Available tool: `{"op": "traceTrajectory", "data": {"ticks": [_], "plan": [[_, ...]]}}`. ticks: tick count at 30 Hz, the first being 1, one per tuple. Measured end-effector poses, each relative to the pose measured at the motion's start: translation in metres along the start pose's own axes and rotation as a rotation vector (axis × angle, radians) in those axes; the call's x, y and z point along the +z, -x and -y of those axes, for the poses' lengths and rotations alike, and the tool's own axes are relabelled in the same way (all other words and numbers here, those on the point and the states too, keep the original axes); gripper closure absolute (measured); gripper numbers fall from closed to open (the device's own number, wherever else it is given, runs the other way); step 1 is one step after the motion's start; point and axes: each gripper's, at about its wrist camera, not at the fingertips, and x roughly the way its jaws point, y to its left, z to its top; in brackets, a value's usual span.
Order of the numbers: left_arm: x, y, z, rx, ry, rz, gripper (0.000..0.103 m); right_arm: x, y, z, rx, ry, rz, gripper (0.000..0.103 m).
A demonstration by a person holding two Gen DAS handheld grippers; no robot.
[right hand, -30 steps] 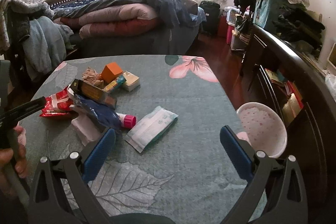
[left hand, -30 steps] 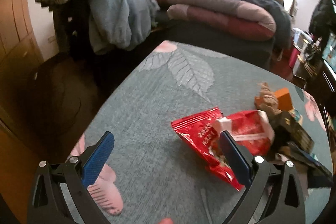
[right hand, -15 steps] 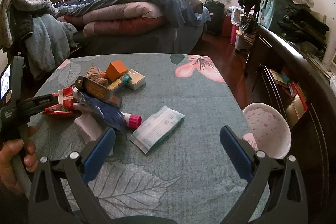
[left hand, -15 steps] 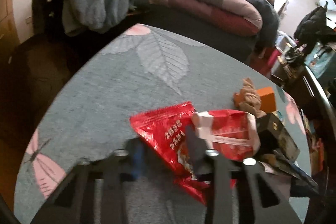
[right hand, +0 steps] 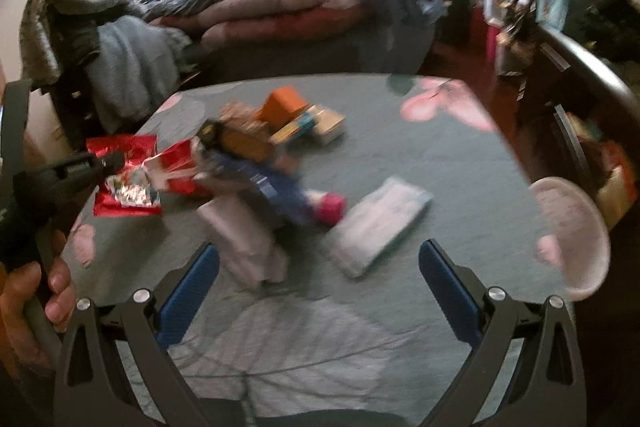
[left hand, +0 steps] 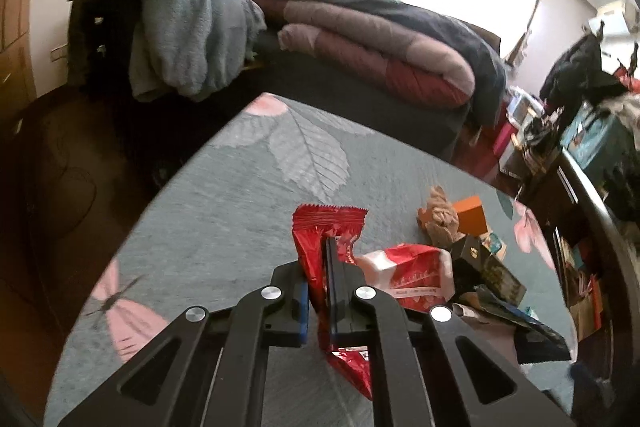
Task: Collect trash
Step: 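Grasp the red candy wrapper with the left tool while the right tool grasps the white tissue, then lift both held wrappers and carry them toward the pink wastebasket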
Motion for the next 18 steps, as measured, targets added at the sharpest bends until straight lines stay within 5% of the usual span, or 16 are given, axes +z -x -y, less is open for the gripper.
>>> {"op": "traceTrajectory", "data": {"ticks": [9, 10, 12, 15, 18], "plan": [[0.004, 0.033, -0.021, -0.036, 0.04, 0.051, 0.096, 0.007, -0.052, -0.038, 0.099, 0.027, -0.075, 0.007], [0.004, 0.035, -0.022, -0.041, 0.035, 0.053, 0.096, 0.009, -0.058, -0.039, 0.093, 0.033, -0.078, 0.013], [0.005, 0.039, -0.021, -0.045, 0.025, 0.06, 0.096, 0.012, -0.065, -0.042, 0.085, 0.045, -0.093, 0.047], [0.005, 0.045, -0.02, -0.048, 0.012, 0.071, 0.096, 0.012, -0.064, -0.041, 0.156, 0.036, -0.103, 0.07], [0.003, 0.053, -0.019, -0.069, 0.009, 0.078, 0.096, 0.011, -0.05, -0.039, 0.192, 0.03, -0.101, 0.073]]}}
